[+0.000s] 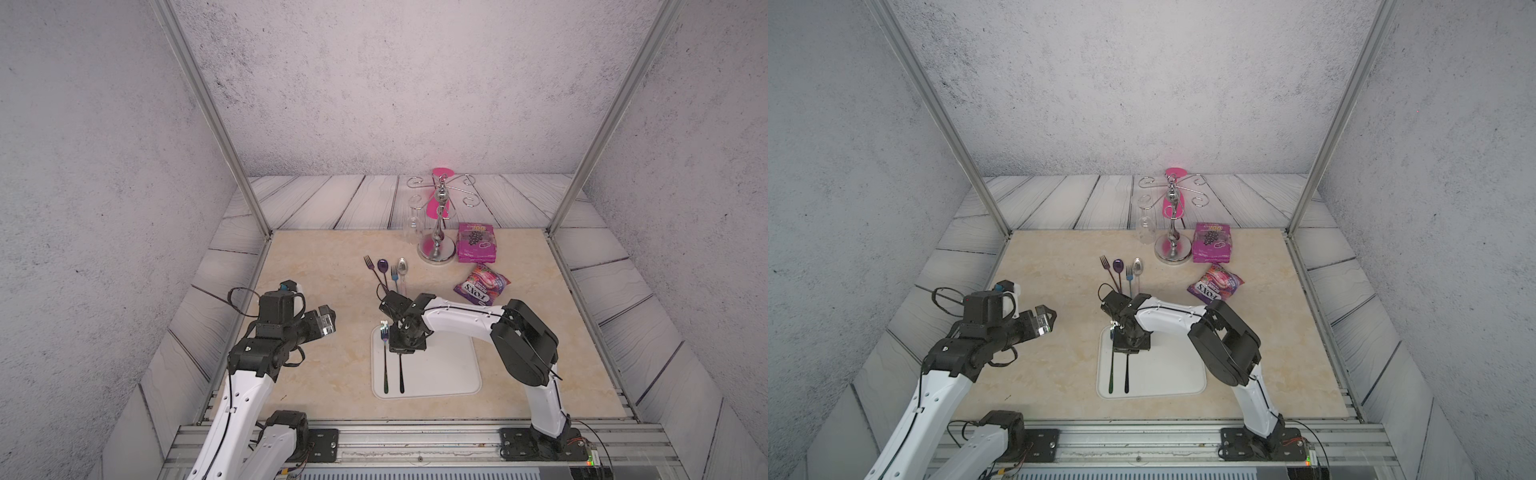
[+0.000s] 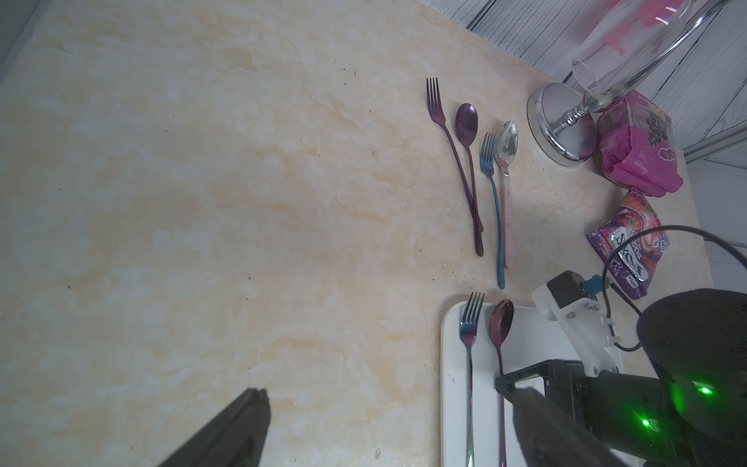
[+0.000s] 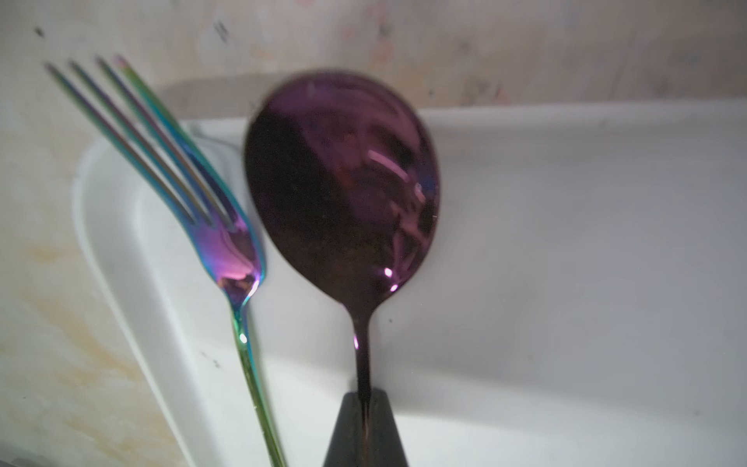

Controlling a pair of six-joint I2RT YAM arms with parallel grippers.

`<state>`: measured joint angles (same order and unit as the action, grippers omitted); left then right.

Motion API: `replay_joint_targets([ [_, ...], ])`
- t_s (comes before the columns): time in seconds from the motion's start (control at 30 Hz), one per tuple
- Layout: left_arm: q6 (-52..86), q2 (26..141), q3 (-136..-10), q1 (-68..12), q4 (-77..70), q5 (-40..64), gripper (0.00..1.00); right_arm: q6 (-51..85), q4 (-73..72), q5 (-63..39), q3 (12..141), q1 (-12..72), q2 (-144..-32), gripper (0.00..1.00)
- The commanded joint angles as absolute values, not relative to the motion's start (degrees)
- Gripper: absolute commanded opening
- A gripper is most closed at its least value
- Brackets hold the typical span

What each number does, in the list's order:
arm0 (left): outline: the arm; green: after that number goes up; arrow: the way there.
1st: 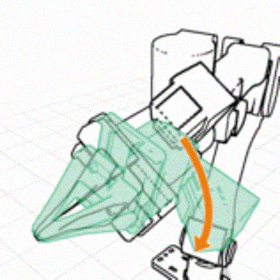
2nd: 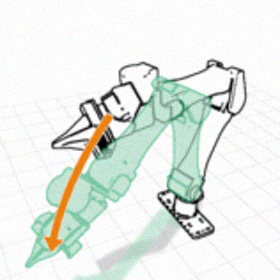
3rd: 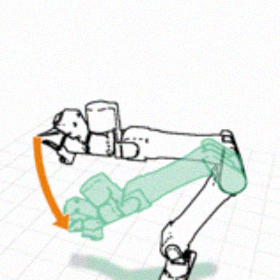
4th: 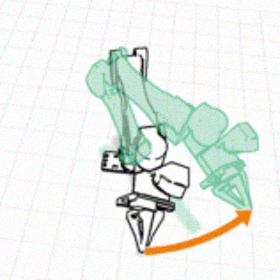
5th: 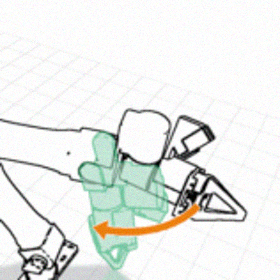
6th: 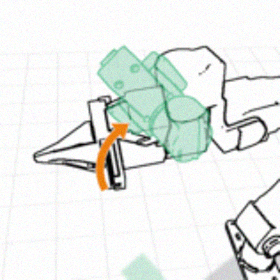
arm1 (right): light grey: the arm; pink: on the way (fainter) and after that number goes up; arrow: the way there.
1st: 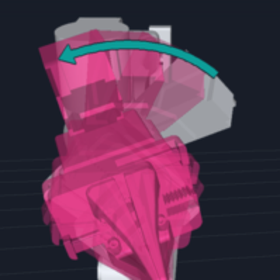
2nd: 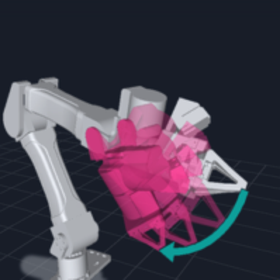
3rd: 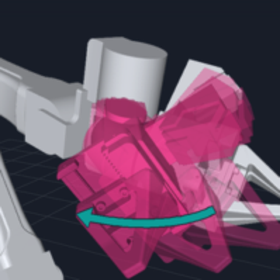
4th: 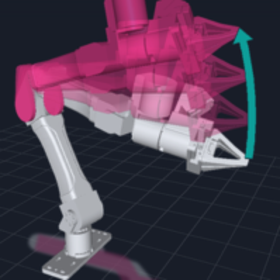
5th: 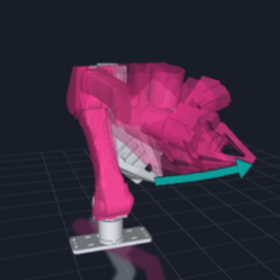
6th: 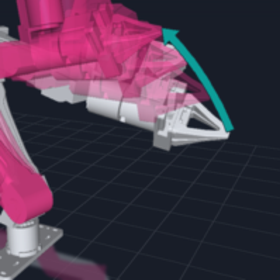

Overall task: Set the spoon and fork side by side
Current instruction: Place the spoon on the tray.

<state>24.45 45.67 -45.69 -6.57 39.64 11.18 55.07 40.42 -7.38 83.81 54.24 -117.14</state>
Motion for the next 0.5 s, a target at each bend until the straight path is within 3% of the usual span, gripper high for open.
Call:
replay_joint_targets([
  [0.0, 24.3, 45.0, -45.3, -6.9, 39.1, 11.0, 0.99, 56.4, 41.1, -6.5, 82.8, 54.1, -117.3, 0.02],
  [0.3, 24.3, 45.3, -45.3, -6.9, 39.0, 11.1, 0.99, 54.0, 43.3, -3.8, 83.2, 54.1, -115.9, 0.07],
  [0.47, 24.3, 45.4, -45.3, -6.9, 39.0, 11.0, 0.99, 51.1, 43.1, -4.0, 83.4, 54.5, -114.7, 0.16],
])
